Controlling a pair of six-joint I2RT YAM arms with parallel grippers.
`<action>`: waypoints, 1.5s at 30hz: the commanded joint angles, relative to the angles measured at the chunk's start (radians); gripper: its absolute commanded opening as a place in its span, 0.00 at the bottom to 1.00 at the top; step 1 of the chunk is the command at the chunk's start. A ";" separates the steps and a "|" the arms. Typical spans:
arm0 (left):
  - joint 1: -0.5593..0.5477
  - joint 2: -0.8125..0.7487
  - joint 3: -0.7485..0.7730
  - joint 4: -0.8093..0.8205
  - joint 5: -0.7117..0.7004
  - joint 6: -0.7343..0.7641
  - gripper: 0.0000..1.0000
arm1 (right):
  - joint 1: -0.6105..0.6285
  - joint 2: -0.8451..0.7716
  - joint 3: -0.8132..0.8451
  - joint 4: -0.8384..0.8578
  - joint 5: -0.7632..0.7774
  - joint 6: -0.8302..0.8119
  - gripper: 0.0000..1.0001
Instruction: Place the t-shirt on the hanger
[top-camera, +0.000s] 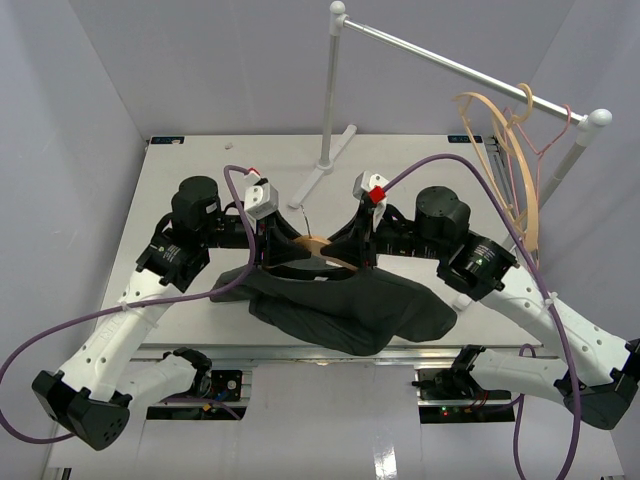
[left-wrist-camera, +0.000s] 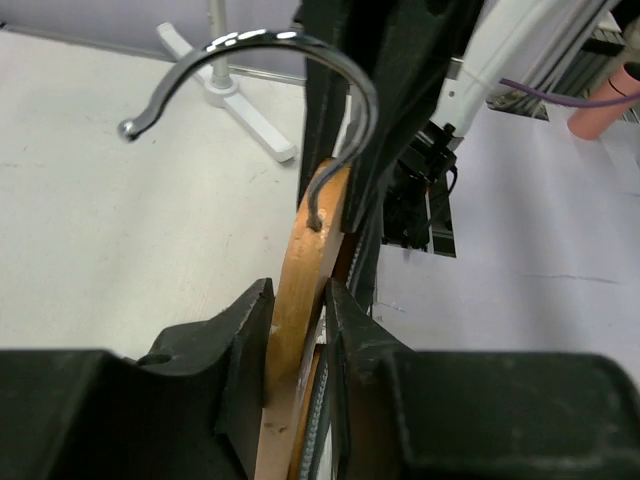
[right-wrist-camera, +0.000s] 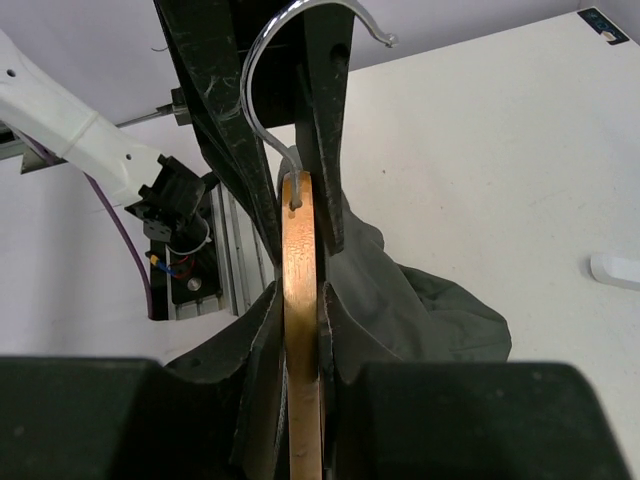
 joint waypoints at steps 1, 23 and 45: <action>-0.002 0.009 -0.011 0.035 0.127 -0.009 0.06 | -0.002 0.016 0.021 0.097 -0.027 0.017 0.08; -0.002 0.010 0.100 -0.082 -0.503 -0.095 0.00 | -0.003 0.024 0.057 -0.130 0.738 0.158 0.52; -0.002 -0.005 0.065 -0.048 -0.492 -0.126 0.00 | -0.002 0.178 -0.010 0.069 0.749 0.345 0.43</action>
